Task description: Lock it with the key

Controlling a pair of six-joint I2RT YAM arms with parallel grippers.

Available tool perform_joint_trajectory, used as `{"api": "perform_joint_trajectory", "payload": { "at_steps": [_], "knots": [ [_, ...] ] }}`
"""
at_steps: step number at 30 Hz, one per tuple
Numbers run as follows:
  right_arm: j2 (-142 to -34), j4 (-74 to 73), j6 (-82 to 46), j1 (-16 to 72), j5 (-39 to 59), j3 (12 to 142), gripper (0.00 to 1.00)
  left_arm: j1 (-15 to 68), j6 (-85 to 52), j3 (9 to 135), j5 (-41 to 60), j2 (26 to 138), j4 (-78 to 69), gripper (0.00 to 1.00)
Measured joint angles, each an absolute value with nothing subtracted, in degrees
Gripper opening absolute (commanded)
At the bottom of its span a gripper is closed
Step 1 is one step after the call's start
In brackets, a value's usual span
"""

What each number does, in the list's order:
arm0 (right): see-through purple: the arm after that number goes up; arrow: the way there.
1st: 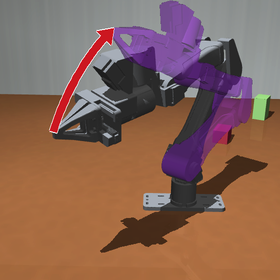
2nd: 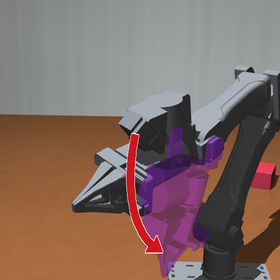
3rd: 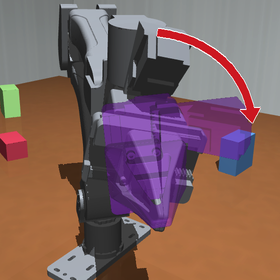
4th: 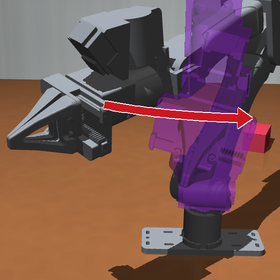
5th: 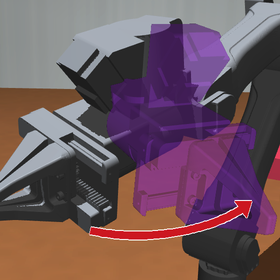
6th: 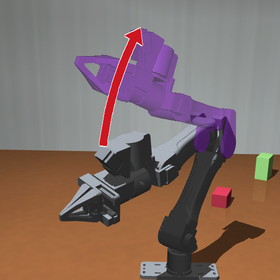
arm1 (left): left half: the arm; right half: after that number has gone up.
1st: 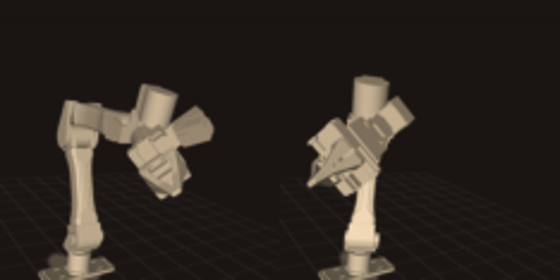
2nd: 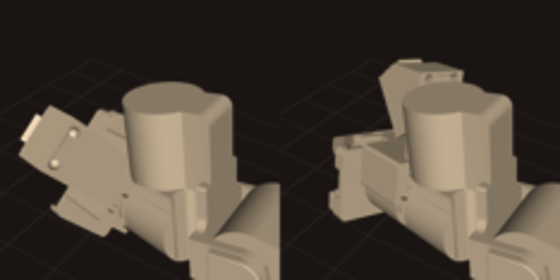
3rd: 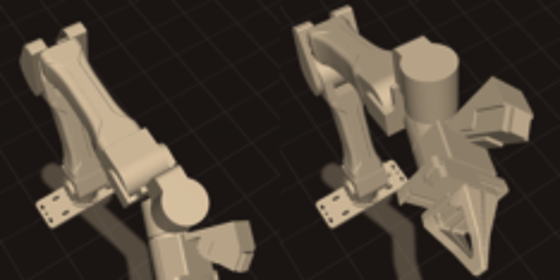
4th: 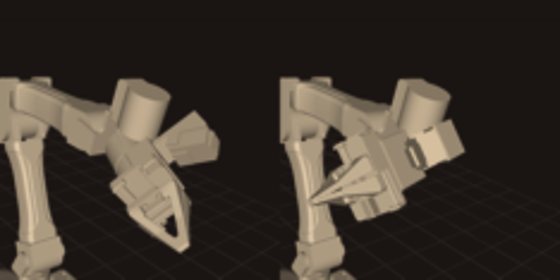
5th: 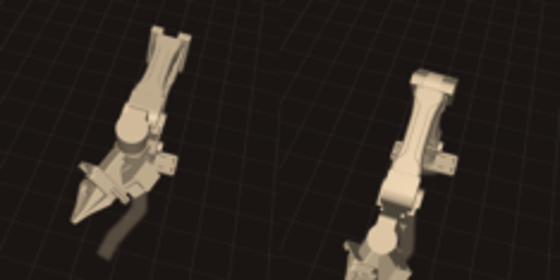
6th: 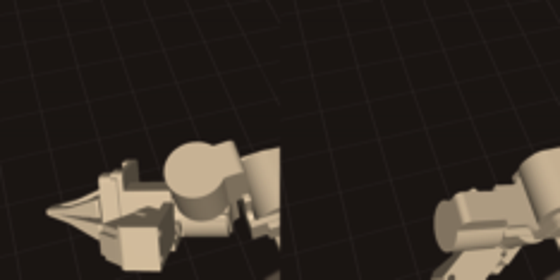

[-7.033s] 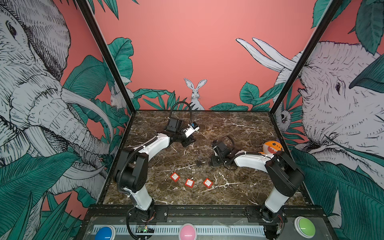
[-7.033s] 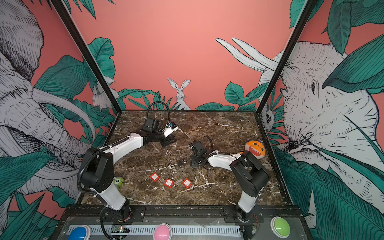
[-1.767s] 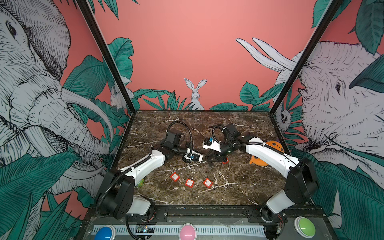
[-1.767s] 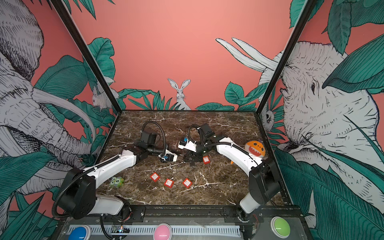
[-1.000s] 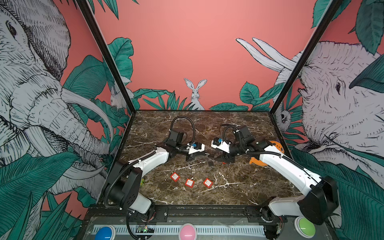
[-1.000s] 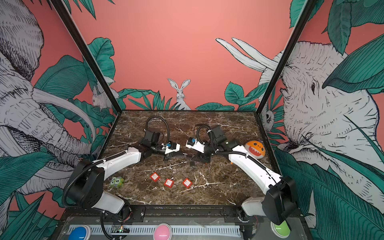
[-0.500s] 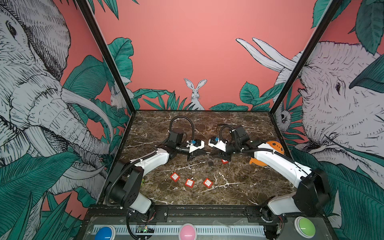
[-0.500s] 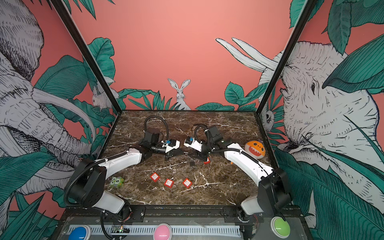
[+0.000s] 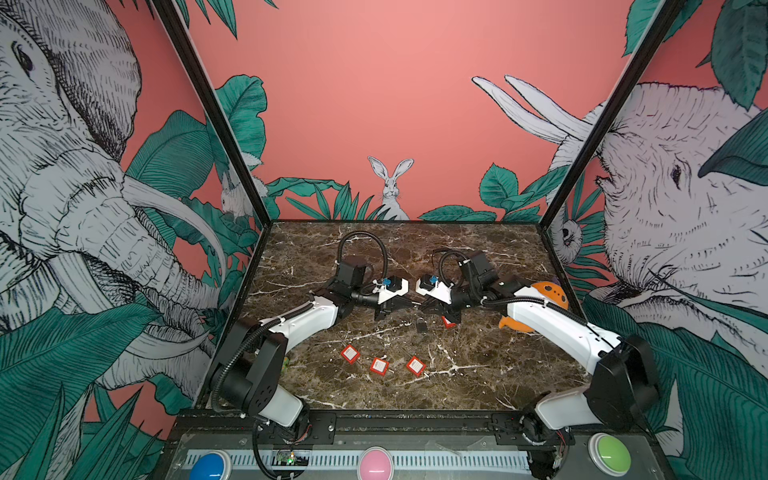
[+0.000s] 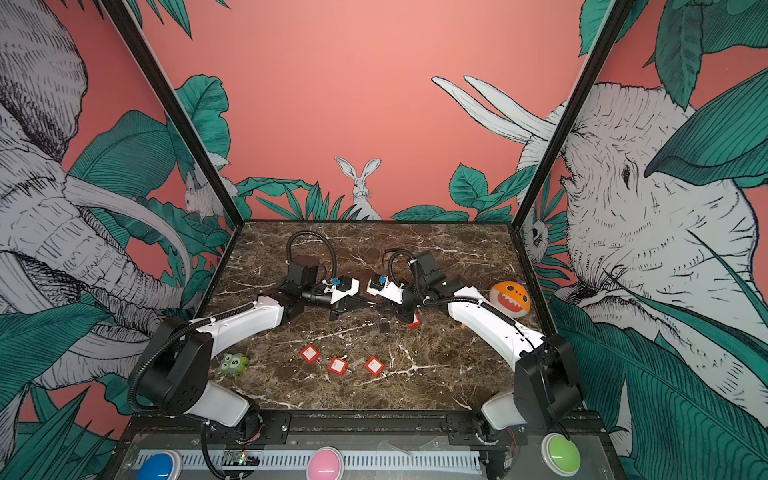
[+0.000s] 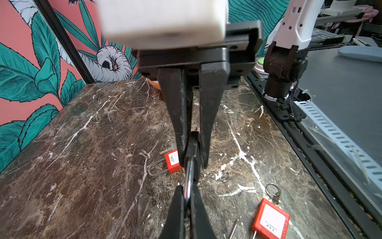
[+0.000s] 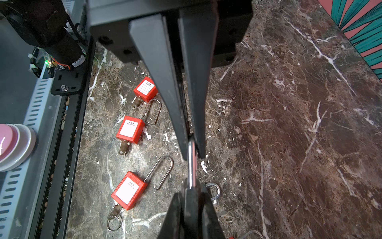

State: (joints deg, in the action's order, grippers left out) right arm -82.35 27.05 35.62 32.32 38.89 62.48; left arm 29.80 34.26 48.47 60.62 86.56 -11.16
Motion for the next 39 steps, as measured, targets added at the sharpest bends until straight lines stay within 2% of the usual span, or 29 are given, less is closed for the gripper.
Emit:
{"api": "perform_joint_trajectory", "payload": {
  "at_steps": [9,24,39],
  "knots": [
    [-84.3,27.4,36.7,31.9,39.8,62.7,0.0,30.1,33.3,47.9,60.6,88.2,-13.3,0.0],
    [-84.9,25.3,37.5,34.3,30.1,62.7,0.0,30.3,28.3,47.9,61.5,93.4,-19.8,0.0],
    [-89.4,23.6,32.0,33.9,31.9,63.5,0.0,30.3,28.2,47.9,58.6,95.5,-20.9,0.0]
  ]
}}
